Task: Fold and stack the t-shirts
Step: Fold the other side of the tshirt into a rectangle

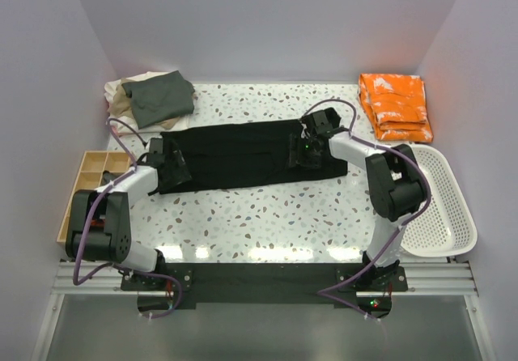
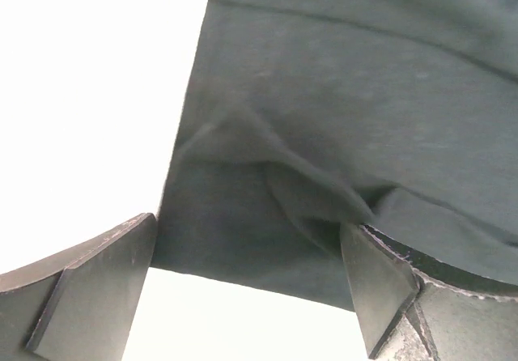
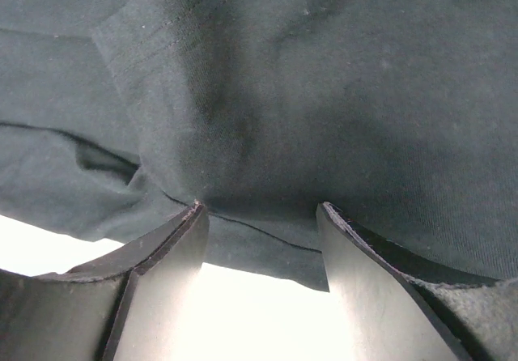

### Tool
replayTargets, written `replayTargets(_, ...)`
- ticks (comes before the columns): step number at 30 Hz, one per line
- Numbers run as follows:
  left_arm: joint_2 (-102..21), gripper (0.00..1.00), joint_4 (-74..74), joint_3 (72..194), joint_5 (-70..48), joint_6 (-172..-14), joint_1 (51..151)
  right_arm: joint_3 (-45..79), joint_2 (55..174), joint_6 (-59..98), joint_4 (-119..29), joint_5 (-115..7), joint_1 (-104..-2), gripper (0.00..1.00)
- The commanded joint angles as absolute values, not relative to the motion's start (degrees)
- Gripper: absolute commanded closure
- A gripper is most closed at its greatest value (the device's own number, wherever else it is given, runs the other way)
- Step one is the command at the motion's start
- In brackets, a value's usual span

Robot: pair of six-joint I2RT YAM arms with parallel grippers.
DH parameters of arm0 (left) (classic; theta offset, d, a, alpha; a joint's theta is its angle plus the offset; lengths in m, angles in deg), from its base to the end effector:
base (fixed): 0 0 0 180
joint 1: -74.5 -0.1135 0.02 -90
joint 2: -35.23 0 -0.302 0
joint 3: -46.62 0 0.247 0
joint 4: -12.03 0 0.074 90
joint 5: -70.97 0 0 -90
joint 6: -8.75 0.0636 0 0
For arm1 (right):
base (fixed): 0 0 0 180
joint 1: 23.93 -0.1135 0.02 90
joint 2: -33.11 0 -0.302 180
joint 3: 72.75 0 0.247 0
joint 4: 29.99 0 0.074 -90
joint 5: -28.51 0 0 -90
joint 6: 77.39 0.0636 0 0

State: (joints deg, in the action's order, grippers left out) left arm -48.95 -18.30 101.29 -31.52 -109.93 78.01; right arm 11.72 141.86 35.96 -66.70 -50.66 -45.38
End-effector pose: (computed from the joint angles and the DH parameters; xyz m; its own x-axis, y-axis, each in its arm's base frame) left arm 0.2730 -0.0030 0.1746 -0.7338 -0.4244 -0.5305 -0.4569 0.8862 -0.0771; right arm 0.3758 0.1605 0.1786 -0.9233 0.0555 -0.3801 -0.0850 0.9355 0.3431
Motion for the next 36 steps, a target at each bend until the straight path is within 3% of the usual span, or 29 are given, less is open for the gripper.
replayTargets(1, -47.66, 0.00, -21.45, 100.31, -37.75, -111.83, 77.84, 6.44, 140.87, 35.90, -69.98, -60.34, -44.76, 0.38)
replayTargets(13, -42.74, 0.00, -23.74, 101.36, -42.41, -113.32, 77.93, -0.60, 131.29, 35.20, -66.99, -60.44, -44.84, 0.37)
replayTargets(22, -31.13, 0.00, -16.01, 103.65, -31.61, -110.08, 77.93, 3.35, 122.50, 33.79, -68.66, -61.30, -44.67, 0.35)
replayTargets(36, -51.41, 0.00, 6.55, 111.38, -5.42, -110.42, 78.54, 5.03, 124.43, 38.52, -69.63, -72.38, -43.62, 0.32)
